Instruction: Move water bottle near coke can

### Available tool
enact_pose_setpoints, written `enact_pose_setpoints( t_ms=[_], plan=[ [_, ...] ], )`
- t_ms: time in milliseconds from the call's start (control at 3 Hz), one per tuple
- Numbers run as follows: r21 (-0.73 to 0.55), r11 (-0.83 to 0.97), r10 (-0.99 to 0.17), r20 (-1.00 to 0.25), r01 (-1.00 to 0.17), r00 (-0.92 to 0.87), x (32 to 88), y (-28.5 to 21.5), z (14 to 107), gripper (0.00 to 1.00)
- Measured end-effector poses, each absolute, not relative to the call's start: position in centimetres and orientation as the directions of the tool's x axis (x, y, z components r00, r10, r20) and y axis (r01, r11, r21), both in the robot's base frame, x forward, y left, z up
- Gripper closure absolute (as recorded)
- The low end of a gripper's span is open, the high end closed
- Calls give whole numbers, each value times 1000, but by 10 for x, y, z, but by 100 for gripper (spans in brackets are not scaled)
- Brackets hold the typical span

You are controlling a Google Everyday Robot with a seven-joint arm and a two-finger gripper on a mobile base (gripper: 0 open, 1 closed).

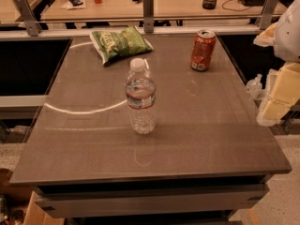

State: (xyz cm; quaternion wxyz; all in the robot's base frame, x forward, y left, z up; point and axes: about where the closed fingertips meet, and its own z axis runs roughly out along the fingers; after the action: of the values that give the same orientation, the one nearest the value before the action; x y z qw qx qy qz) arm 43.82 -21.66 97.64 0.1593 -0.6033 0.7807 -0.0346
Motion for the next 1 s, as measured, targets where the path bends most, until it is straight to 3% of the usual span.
enact_pose_setpoints(
  t_ms=[333,1000],
  plan=[
    [-246,270,-953,-207,-931,-221,438,-217,976,0],
    [-221,330,-889,-400,-918,-224,422,-195,974,0]
  ],
)
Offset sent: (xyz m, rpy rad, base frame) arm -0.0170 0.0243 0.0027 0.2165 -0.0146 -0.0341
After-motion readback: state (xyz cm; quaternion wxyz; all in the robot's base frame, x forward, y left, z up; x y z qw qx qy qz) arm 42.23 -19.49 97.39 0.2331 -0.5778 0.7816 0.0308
